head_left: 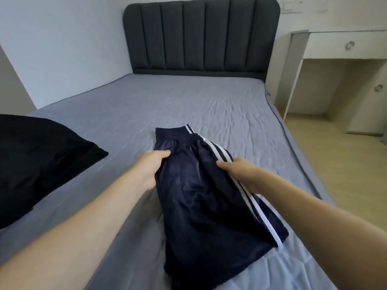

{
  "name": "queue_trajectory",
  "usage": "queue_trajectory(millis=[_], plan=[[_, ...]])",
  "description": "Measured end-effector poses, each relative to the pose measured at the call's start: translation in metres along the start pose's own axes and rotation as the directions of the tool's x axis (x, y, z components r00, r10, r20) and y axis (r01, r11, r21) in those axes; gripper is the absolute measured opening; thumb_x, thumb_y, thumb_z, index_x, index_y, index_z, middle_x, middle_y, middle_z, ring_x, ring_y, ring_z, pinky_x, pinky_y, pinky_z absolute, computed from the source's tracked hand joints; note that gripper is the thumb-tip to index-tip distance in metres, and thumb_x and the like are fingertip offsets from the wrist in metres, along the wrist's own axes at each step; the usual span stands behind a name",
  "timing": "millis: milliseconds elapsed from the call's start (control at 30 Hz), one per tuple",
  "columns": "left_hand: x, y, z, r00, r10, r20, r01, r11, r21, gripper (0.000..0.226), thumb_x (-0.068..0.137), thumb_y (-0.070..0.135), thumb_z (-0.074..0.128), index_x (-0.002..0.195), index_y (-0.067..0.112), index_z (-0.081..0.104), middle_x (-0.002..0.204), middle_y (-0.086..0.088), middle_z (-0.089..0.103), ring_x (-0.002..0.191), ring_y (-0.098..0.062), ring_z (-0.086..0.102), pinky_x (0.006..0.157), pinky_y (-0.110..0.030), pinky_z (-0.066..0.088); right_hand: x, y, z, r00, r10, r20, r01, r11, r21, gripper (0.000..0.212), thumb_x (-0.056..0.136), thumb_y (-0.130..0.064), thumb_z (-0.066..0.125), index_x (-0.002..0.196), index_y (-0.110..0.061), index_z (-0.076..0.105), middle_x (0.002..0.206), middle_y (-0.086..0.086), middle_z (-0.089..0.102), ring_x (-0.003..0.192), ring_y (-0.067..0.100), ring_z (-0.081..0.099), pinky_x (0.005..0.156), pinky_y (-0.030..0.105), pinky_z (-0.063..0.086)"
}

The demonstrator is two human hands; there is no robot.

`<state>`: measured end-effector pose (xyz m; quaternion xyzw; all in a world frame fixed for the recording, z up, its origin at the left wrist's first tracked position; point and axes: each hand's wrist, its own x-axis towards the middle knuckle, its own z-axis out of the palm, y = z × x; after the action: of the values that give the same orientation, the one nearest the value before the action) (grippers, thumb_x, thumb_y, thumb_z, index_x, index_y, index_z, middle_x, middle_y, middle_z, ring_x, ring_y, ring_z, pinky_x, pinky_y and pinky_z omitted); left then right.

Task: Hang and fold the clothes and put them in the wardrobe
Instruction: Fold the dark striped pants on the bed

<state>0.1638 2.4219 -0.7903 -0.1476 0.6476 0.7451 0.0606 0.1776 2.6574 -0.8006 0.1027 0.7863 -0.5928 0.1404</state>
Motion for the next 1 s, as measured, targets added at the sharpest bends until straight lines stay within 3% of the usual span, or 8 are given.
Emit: queue_trajectory(millis=[133, 300, 433, 567, 667, 767, 900, 1000], plan=[[0.101, 0.066, 0.003, 0.996, 0.084, -0.026, -0.083, 0.995, 0.048, 0.027, 0.094, 0.021, 0.063, 0.117, 0.007, 0.065, 0.101, -0.012, 0.072, 0.085, -0.024, 0.070, 0.068, -0.033, 0.056, 0.085, -0.053, 0.018, 0.968, -0.202, -0.150, 0.205, 0.979, 0.010, 0.026, 0.092, -0.039, 0.061, 0.094, -0.014, 0.057, 0.087, 0.000, 0.072, 0.074, 0.015, 0.069, 0.065, 0.028, 0.054], [0.172, -0.019, -0.026, 0.993, -0.083, 0.082, 0.065, 0.977, 0.205, 0.023, 0.086, 0.026, 0.073, 0.103, 0.011, 0.069, 0.099, -0.006, 0.074, 0.085, -0.020, 0.071, 0.066, -0.026, 0.055, 0.182, -0.007, 0.050, 0.904, -0.391, -0.170, 0.211, 0.757, -0.619, 0.037, 0.093, -0.032, 0.053, 0.124, -0.013, 0.045, 0.116, 0.009, 0.060, 0.104, 0.031, 0.057, 0.076, 0.032, 0.038], [0.203, -0.094, -0.037, 0.891, 0.399, -0.217, -0.255, 0.834, 0.489, 0.015, 0.086, 0.009, 0.066, 0.076, 0.016, 0.057, 0.075, -0.005, 0.060, 0.077, -0.019, 0.053, 0.067, -0.023, 0.041, 0.223, 0.048, 0.063, 0.877, -0.435, -0.205, 0.181, 0.694, -0.697, 0.027, 0.097, -0.026, 0.045, 0.116, -0.006, 0.047, 0.116, 0.023, 0.058, 0.107, 0.040, 0.055, 0.078, 0.039, 0.037], [0.218, -0.089, -0.036, 0.866, 0.448, -0.222, -0.287, 0.809, 0.513, 0.022, 0.084, 0.016, 0.064, 0.064, 0.014, 0.055, 0.061, 0.001, 0.052, 0.065, -0.018, 0.047, 0.059, -0.029, 0.039, 0.229, 0.027, 0.040, 0.895, -0.381, -0.234, 0.208, 0.818, -0.536, 0.043, 0.093, -0.035, 0.055, 0.130, -0.013, 0.050, 0.122, 0.010, 0.062, 0.114, 0.029, 0.055, 0.078, 0.026, 0.033], [0.200, -0.088, -0.041, 0.884, 0.368, -0.288, -0.244, 0.889, 0.388, 0.007, 0.089, 0.024, 0.065, 0.090, 0.017, 0.068, 0.092, -0.004, 0.070, 0.088, -0.022, 0.063, 0.082, -0.034, 0.050, 0.198, 0.027, 0.029, 0.932, -0.269, -0.243, 0.142, 0.888, -0.437, 0.058, 0.087, -0.043, 0.063, 0.133, -0.012, 0.047, 0.128, 0.006, 0.058, 0.115, 0.024, 0.056, 0.083, 0.025, 0.036], [0.157, -0.082, -0.042, 0.933, 0.214, -0.289, -0.155, 0.965, 0.214, 0.015, 0.090, 0.024, 0.066, 0.099, 0.013, 0.068, 0.108, -0.011, 0.070, 0.098, -0.026, 0.064, 0.088, -0.034, 0.051, 0.143, 0.038, 0.010, 0.971, -0.133, -0.200, 0.042, 0.912, -0.407, 0.050, 0.078, -0.055, 0.069, 0.104, -0.013, 0.058, 0.108, 0.006, 0.066, 0.085, 0.016, 0.062, 0.066, 0.027, 0.045], [0.058, -0.088, -0.042, 0.991, -0.112, 0.067, 0.118, 0.987, -0.104, 0.031, 0.092, 0.029, 0.062, 0.117, 0.012, 0.066, 0.112, -0.011, 0.072, 0.098, -0.026, 0.070, 0.083, -0.036, 0.056, 0.055, 0.051, -0.012, 0.996, 0.067, -0.061, -0.084, 0.927, -0.365, 0.057, 0.071, -0.053, 0.073, 0.112, -0.022, 0.050, 0.097, -0.007, 0.060, 0.083, 0.009, 0.061, 0.057, 0.023, 0.044], [-0.010, -0.100, -0.035, 0.954, -0.179, 0.239, 0.203, 0.976, -0.079, 0.044, 0.085, 0.033, 0.071, 0.125, 0.022, 0.058, 0.117, -0.003, 0.071, 0.107, -0.023, 0.068, 0.087, -0.037, 0.056, 0.015, 0.058, -0.007, 0.994, 0.106, -0.028, -0.108, 0.914, -0.391, 0.043, 0.081, -0.036, 0.064, 0.115, -0.019, 0.045, 0.102, 0.000, 0.058, 0.090, 0.017, 0.060, 0.063, 0.029, 0.046]])
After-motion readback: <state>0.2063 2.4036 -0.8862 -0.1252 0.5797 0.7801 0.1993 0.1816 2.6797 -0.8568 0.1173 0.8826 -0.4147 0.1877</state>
